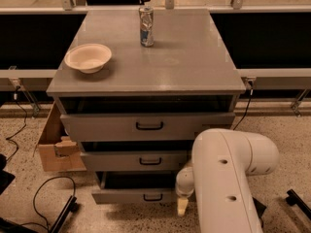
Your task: Open bottom drawer
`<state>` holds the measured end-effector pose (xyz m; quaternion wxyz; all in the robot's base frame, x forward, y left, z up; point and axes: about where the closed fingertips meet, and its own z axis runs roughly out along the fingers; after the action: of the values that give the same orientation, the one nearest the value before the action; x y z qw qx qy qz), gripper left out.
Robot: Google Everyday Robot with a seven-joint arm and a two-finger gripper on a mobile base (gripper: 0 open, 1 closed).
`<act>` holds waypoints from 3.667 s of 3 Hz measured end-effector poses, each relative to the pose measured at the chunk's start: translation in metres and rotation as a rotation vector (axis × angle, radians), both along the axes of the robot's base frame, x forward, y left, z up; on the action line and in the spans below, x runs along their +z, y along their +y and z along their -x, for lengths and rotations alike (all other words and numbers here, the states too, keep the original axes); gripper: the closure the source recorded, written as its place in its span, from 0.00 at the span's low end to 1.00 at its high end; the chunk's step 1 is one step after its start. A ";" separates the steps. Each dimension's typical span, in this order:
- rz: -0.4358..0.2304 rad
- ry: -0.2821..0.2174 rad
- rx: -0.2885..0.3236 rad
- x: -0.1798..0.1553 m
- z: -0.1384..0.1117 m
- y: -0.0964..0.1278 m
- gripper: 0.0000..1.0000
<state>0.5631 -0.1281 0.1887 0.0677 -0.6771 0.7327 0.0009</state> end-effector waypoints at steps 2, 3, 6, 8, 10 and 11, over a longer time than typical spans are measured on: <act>-0.003 0.021 -0.012 -0.013 0.002 0.000 0.00; -0.039 0.067 -0.073 -0.033 0.041 -0.010 0.18; -0.035 0.082 -0.113 -0.023 0.077 -0.028 0.87; -0.021 0.071 -0.143 -0.013 0.090 -0.045 1.00; -0.018 0.071 -0.158 -0.012 0.096 -0.050 1.00; -0.018 0.071 -0.158 -0.012 0.096 -0.050 1.00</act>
Offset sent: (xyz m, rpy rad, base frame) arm 0.0051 -0.0043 -0.0301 0.0101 0.0508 -0.0306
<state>0.4666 -0.1779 0.1771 0.0477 -0.6160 0.7858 0.0263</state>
